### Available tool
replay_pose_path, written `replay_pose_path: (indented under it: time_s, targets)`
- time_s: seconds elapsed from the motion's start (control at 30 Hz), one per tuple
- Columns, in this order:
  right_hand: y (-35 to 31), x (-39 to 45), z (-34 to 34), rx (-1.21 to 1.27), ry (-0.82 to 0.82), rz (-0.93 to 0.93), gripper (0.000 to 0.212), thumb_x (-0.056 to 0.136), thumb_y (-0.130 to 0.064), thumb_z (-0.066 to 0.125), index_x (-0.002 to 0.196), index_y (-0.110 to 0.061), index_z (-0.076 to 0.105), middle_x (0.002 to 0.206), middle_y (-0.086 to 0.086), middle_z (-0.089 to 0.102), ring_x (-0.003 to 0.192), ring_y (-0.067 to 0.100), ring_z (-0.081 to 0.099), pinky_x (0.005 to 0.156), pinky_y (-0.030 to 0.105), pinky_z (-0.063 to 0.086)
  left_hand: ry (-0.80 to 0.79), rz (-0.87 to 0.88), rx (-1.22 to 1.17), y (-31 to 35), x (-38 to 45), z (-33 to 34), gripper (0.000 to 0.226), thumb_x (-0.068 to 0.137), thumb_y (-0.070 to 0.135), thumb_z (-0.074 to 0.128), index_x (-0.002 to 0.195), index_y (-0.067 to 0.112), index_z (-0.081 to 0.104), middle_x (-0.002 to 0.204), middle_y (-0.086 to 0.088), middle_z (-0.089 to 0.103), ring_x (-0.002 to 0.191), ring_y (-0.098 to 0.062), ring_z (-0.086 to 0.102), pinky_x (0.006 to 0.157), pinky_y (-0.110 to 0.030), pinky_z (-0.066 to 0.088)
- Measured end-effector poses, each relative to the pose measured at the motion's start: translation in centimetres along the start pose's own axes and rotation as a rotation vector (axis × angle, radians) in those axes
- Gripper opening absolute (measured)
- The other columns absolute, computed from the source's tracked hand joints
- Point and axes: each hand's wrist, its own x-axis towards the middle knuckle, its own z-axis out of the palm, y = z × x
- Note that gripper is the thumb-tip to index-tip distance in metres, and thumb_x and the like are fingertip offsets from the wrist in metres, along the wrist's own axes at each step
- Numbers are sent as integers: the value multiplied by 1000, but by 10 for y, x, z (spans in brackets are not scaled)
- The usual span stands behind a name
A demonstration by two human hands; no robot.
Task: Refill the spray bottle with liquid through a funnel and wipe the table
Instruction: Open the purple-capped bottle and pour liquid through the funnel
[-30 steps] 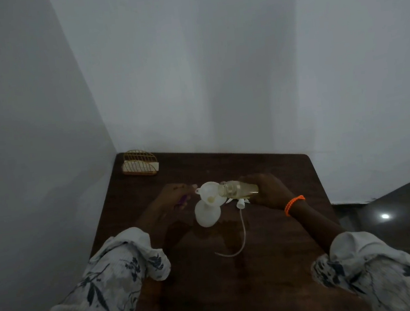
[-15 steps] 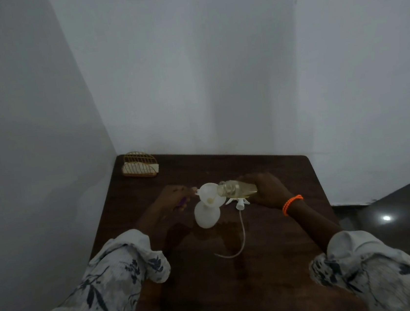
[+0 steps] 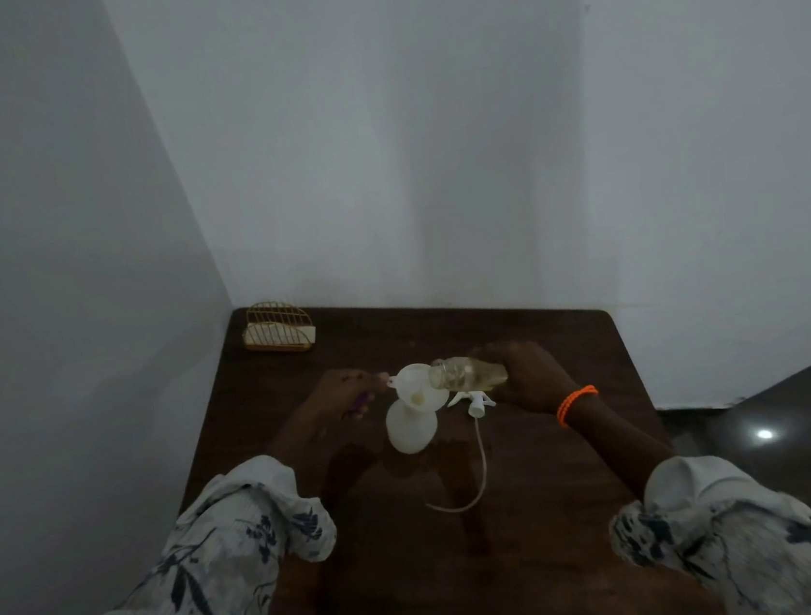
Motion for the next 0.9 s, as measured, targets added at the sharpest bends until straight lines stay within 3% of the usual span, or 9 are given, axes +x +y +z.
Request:
replay_pose_path:
  time_s: [0.2, 0.43, 0.63, 0.9]
  targets:
    - [3, 1, 1, -39, 2, 2, 47, 76, -32, 74, 122, -29, 67, 109, -4, 75, 98, 20, 71, 80, 41, 58, -8, 6, 9, 1, 1, 1, 23, 91, 31, 74, 99, 9, 76, 85, -10, 67, 72, -20, 59, 61, -29, 50]
    - [4, 1, 3, -70, -5, 20, 48, 76, -43, 65, 123, -36, 62, 109, -9, 73, 98, 16, 69, 78, 41, 58, -28, 17, 3, -4, 4, 1, 22, 90, 34, 75, 96, 13, 77, 86, -11, 67, 70, -20, 59, 59, -28, 49]
    - [8, 2, 5, -107, -6, 58, 54, 74, -36, 69, 127, -37, 60, 116, -10, 72, 104, 17, 69, 81, 43, 58, -13, 19, 34, -3, 6, 0, 25, 89, 38, 75, 95, 13, 77, 85, -8, 70, 69, -18, 61, 59, -28, 50]
    - [12, 4, 7, -149, -19, 49, 57, 73, -44, 63, 130, -41, 54, 119, -13, 70, 105, 17, 68, 80, 43, 58, -13, 13, 25, -5, 7, 2, 26, 87, 40, 76, 94, 15, 78, 85, -8, 69, 70, -19, 61, 60, -29, 50]
